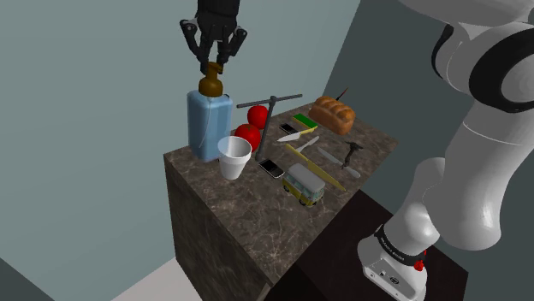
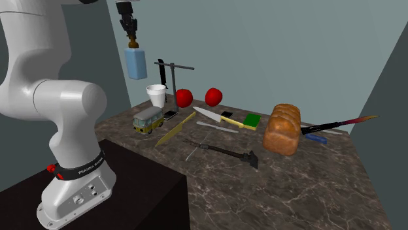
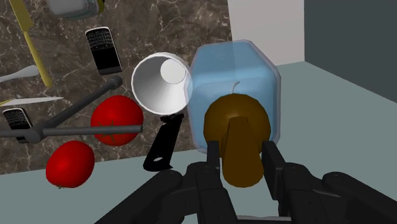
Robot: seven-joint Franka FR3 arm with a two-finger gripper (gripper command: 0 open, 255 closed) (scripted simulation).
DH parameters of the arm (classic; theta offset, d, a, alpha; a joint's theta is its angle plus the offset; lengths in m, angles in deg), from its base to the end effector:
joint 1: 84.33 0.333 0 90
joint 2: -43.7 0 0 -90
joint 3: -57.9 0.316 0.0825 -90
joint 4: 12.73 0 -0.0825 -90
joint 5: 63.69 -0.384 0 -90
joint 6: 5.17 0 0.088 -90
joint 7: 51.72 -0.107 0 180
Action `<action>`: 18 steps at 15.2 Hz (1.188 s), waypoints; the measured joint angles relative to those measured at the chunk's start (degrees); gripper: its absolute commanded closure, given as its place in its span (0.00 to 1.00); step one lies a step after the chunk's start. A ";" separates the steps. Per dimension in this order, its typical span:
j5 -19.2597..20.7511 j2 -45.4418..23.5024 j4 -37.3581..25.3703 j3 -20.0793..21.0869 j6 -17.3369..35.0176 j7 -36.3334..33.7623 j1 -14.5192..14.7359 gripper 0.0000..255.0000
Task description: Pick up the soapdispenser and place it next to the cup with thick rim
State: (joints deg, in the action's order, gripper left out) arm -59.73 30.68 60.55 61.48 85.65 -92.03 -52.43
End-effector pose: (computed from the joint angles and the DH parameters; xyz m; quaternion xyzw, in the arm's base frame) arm 0.5166 0.3529 0.6301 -0.9979 0.0440 -0.0482 0.0026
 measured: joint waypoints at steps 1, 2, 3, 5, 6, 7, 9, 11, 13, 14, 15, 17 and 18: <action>-0.04 0.45 1.50 -0.03 1.06 0.03 -0.08 1.00; -0.05 0.77 2.72 -0.01 1.94 -0.08 -0.07 1.00; -0.07 1.06 3.90 -0.02 2.85 -0.09 -0.10 1.00; -0.09 1.61 6.41 -0.01 4.79 -0.22 -0.12 1.00; -0.10 1.88 7.64 -0.03 5.76 -0.25 -0.15 1.00; -0.10 2.02 8.55 -0.03 6.52 -0.29 -0.16 1.00; -0.11 2.23 10.38 -0.06 8.15 -0.33 -0.22 1.00; -0.12 2.49 12.30 -0.07 9.82 -0.39 -0.25 1.00; -0.12 2.55 13.84 -0.11 11.30 -0.39 -0.32 1.00; -0.12 2.74 14.84 -0.11 12.10 -0.43 -0.33 1.00; -0.10 2.66 15.45 -0.09 12.80 -0.52 -0.30 1.00; -0.09 2.95 17.31 -0.10 14.35 -0.60 -0.32 1.00; -0.07 2.90 18.02 -0.11 15.12 -0.64 -0.33 1.00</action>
State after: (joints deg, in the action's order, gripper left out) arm -59.80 33.58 78.57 61.38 100.77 -92.68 -52.75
